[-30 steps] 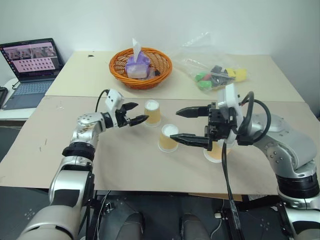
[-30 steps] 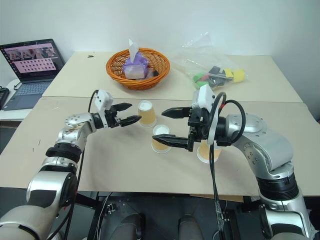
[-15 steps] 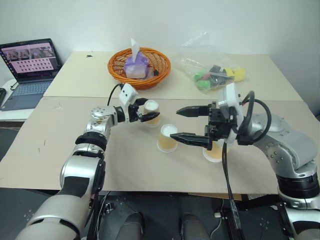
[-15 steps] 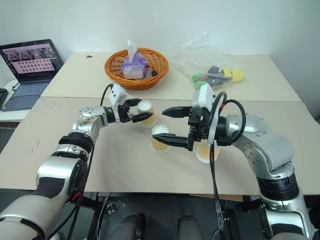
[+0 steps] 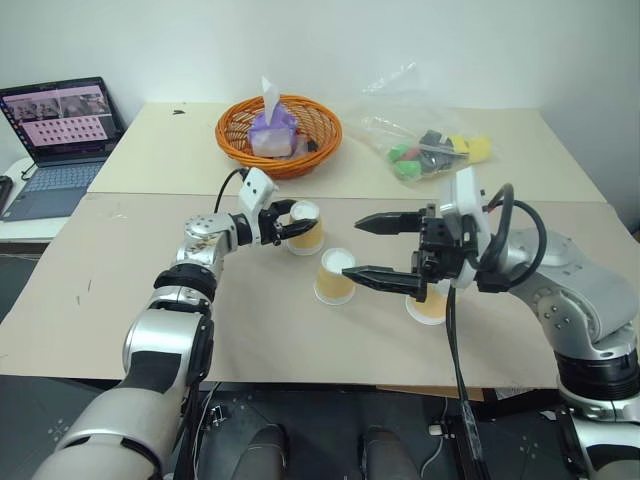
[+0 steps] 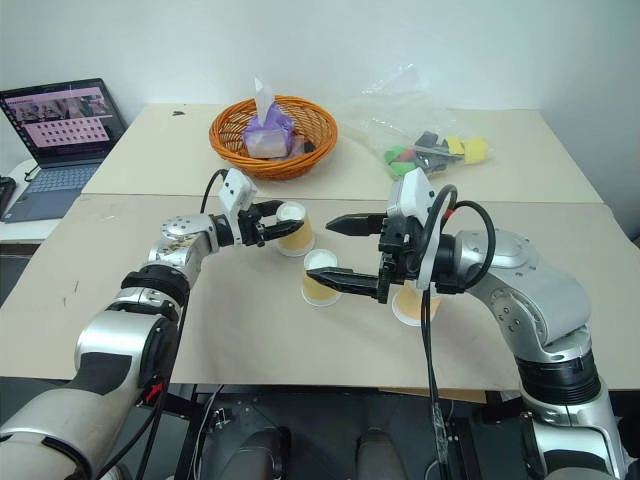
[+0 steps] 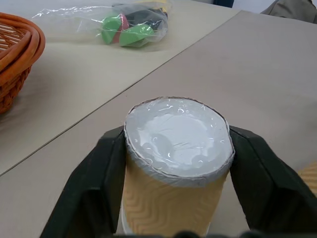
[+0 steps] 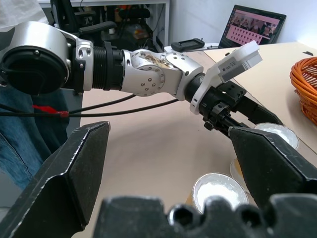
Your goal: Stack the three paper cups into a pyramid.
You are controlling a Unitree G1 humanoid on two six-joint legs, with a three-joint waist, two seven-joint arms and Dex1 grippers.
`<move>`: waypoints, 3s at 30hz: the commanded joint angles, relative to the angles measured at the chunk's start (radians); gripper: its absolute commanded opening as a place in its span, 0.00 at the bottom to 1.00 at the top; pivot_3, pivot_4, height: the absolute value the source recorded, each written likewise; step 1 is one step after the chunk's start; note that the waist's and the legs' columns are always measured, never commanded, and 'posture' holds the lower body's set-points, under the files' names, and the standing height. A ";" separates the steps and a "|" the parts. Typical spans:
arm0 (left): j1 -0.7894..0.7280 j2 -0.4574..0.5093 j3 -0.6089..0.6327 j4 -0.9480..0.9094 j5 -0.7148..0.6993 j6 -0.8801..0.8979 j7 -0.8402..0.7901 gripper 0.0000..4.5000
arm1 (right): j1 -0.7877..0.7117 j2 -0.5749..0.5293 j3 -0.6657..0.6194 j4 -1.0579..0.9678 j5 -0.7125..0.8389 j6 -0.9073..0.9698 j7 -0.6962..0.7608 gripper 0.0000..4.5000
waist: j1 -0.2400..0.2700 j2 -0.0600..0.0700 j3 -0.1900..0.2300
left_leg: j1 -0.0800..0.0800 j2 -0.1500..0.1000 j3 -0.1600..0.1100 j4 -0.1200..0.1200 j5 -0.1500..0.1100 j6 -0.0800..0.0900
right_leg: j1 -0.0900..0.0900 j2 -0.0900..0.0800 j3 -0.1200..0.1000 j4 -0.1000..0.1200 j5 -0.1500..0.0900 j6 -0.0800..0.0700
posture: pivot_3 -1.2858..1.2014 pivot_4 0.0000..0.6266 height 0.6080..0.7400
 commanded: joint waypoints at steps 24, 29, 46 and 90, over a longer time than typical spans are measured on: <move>0.566 0.205 0.014 -1.124 -0.250 0.525 -0.044 0.56 | 0.032 0.014 -0.020 -0.031 0.002 -0.018 -0.024 1.00 | 0.001 0.000 0.000 | 0.001 0.001 0.000 0.000 0.000 0.000 | 0.000 0.000 0.001 0.003 0.000 0.000 | 0.52 0.24 1.00; 0.580 0.215 -0.019 -1.143 -0.262 0.559 -0.060 0.56 | 0.028 0.017 -0.018 -0.031 0.004 -0.017 -0.026 1.00 | 0.004 0.000 0.000 | 0.001 0.000 0.000 0.000 0.000 0.000 | 0.001 0.000 0.001 0.000 0.000 0.000 | 0.52 0.24 1.00; 0.510 0.180 -0.105 -0.985 -0.214 0.454 -0.099 0.56 | 0.056 -0.010 -0.065 -0.070 0.031 0.003 -0.057 1.00 | 0.004 0.000 0.000 | 0.001 0.000 0.000 0.000 0.000 0.000 | 0.001 0.000 0.001 0.000 0.000 0.000 | 0.52 0.24 1.00; 0.485 0.529 0.024 -1.254 -0.446 0.731 -0.226 0.99 | 0.571 -0.287 -0.703 0.114 -0.015 -0.030 0.102 1.00 | 0.020 0.000 0.000 | 0.002 0.001 0.004 -0.001 -0.001 0.001 | 0.002 0.000 0.003 -0.001 0.000 0.000 | 0.52 0.24 1.00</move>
